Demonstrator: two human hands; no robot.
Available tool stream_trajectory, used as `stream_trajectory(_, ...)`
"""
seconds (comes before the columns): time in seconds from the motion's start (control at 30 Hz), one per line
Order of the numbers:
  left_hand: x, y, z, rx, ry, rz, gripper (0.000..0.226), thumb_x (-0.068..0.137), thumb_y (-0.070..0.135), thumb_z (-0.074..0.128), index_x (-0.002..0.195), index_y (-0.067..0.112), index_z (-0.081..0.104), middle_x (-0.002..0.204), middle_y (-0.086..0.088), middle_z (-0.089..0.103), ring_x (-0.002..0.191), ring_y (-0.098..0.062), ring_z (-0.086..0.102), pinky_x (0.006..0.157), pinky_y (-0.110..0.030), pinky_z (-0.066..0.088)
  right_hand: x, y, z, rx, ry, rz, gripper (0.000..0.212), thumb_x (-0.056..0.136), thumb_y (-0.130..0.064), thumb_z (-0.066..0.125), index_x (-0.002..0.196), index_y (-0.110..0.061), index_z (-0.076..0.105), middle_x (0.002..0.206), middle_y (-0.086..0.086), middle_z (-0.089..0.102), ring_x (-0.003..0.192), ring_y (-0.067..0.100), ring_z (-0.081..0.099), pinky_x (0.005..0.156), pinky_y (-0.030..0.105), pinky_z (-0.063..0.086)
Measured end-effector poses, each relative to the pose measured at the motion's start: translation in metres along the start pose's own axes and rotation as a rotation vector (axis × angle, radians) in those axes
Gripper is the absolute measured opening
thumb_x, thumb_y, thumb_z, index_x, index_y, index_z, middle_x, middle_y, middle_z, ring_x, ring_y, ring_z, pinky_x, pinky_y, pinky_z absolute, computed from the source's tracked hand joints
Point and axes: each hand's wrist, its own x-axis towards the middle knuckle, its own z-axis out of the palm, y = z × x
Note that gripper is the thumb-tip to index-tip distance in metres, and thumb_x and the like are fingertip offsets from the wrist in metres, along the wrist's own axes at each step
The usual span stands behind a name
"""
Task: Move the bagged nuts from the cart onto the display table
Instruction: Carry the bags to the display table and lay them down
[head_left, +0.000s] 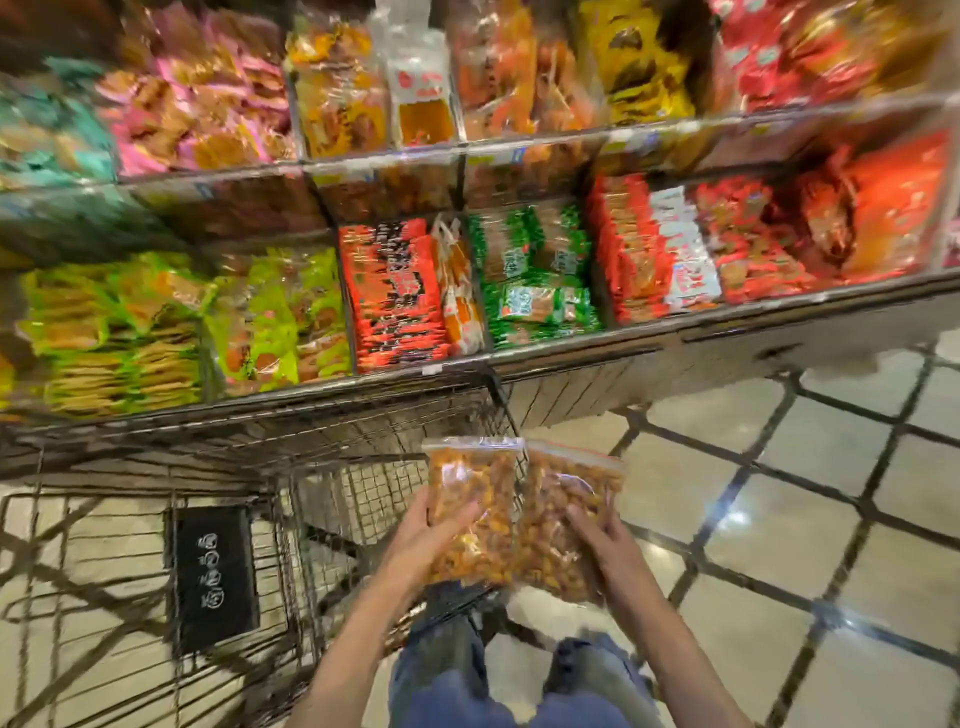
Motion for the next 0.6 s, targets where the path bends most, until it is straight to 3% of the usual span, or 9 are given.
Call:
stream_trajectory(0.07, -0.005, 0.017, 0.028, 0.057, -0.038, 0.064, 0.114, 0.07, 0.076, 0.079, 0.162, 0.031, 0.028, 0.159, 0.013, 0.041, 0.14, -0.016, 0.048, 0.119, -0.045, 0.036, -0.021, -0.008, -0.023, 0.045, 0.061, -0.055, 0.059, 0.083, -0.047, 0.079, 0.138, -0.034, 0.061, 0.121, 0.001, 0.08, 0.111, 0.025, 0.078, 0.101, 0.049, 0.06)
stream_trajectory(0.2, -0.013, 0.041, 0.096, 0.146, -0.146, 0.129, 0.099, 0.074, 0.076, 0.077, 0.155, 0.04, 0.034, 0.147, 0.018, 0.048, 0.13, -0.012, 0.052, 0.116, -0.044, 0.04, -0.055, -0.019, -0.08, 0.117, 0.177, -0.15, 0.04, 0.092, -0.04, 0.076, 0.13, -0.036, 0.062, 0.111, -0.01, 0.082, 0.099, 0.014, 0.081, 0.076, 0.028, 0.064)
stream_trajectory(0.27, -0.015, 0.046, 0.133, 0.177, -0.164, 0.133, 0.094, 0.074, 0.074, 0.079, 0.151, 0.039, 0.039, 0.141, 0.018, 0.053, 0.129, -0.013, 0.055, 0.116, -0.048, 0.042, -0.071, -0.023, -0.116, 0.144, 0.229, -0.197, 0.04, 0.092, -0.04, 0.078, 0.13, -0.039, 0.063, 0.114, -0.012, 0.081, 0.101, 0.012, 0.08, 0.082, 0.03, 0.063)
stream_trajectory(0.37, -0.017, 0.048, 0.197, 0.237, -0.172, 0.141, 0.106, 0.058, 0.084, 0.082, 0.147, 0.035, 0.05, 0.137, 0.009, 0.068, 0.12, -0.015, 0.069, 0.107, -0.05, 0.054, -0.094, -0.023, -0.178, 0.214, 0.292, -0.242, 0.04, 0.092, -0.037, 0.079, 0.13, -0.036, 0.065, 0.115, -0.008, 0.082, 0.102, 0.014, 0.08, 0.083, 0.031, 0.064)
stream_trajectory(0.43, -0.022, 0.049, 0.248, 0.266, -0.204, 0.17, 0.093, 0.057, 0.081, 0.083, 0.135, 0.036, 0.06, 0.124, 0.011, 0.075, 0.109, -0.009, 0.074, 0.101, -0.045, 0.058, -0.111, -0.019, -0.225, 0.256, 0.331, -0.261, 0.044, 0.091, -0.038, 0.081, 0.132, -0.033, 0.065, 0.115, -0.008, 0.082, 0.101, 0.014, 0.08, 0.079, 0.028, 0.064)
stream_trajectory(0.5, -0.032, 0.049, 0.299, 0.289, -0.244, 0.184, 0.071, 0.063, 0.071, 0.083, 0.122, 0.036, 0.065, 0.118, 0.011, 0.077, 0.105, -0.007, 0.075, 0.097, -0.04, 0.059, -0.132, -0.016, -0.27, 0.294, 0.37, -0.274, 0.052, 0.089, -0.039, 0.082, 0.137, -0.03, 0.064, 0.119, -0.005, 0.081, 0.105, 0.016, 0.08, 0.085, 0.033, 0.064)
stream_trajectory(0.6, -0.039, 0.044, 0.376, 0.319, -0.343, 0.185, 0.066, 0.072, 0.063, 0.086, 0.128, 0.036, 0.065, 0.123, 0.008, 0.076, 0.111, -0.015, 0.075, 0.1, -0.046, 0.058, -0.161, -0.009, -0.339, 0.346, 0.426, -0.302, 0.051, 0.091, -0.038, 0.08, 0.138, -0.03, 0.063, 0.12, -0.004, 0.081, 0.106, 0.017, 0.079, 0.09, 0.038, 0.063)
